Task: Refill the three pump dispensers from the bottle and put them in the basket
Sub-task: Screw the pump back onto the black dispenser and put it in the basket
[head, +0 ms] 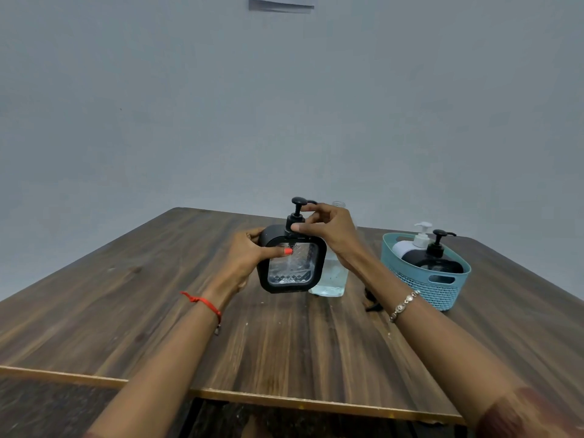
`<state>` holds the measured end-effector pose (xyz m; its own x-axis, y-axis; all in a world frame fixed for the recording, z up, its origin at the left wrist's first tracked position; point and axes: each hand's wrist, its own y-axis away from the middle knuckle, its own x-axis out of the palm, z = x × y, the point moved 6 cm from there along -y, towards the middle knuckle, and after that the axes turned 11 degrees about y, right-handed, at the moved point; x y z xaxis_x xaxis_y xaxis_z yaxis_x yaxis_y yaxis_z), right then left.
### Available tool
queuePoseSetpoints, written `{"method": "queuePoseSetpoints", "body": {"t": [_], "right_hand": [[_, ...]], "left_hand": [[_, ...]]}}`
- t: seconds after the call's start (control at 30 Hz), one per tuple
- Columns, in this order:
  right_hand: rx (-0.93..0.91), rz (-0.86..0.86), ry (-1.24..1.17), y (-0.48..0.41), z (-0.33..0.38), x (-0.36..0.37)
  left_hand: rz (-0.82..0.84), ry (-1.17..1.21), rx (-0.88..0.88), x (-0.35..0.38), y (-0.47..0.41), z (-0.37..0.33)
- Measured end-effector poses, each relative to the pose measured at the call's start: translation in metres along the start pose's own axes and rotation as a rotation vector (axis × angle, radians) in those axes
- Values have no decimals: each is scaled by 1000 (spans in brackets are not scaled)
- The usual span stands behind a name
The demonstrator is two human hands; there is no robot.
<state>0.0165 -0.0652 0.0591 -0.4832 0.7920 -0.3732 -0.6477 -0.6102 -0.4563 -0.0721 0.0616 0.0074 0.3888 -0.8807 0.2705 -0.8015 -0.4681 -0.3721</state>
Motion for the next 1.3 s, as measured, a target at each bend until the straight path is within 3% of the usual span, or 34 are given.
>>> {"method": "queuePoseSetpoints", "body": {"t": [0.17,0.33,0.53,0.83,1.1,1.3], "right_hand": [[22,215,33,0,0,8],[62,-40,200,0,0,1],[21,137,-46,-1,3,1],[34,-131,125,7,3,-3],[52,84,153,11,-5,-5],[56,-37,248,15,-7,-14]], "left_hand": [[31,0,2,4,1,-1],[19,-17,0,6,0,-1],[32,10,-3,8,2,-1],[4,16,-28,11,4,5],[3,-13,-45,14,4,8],[-38,-15,-42,24,6,13]]}}
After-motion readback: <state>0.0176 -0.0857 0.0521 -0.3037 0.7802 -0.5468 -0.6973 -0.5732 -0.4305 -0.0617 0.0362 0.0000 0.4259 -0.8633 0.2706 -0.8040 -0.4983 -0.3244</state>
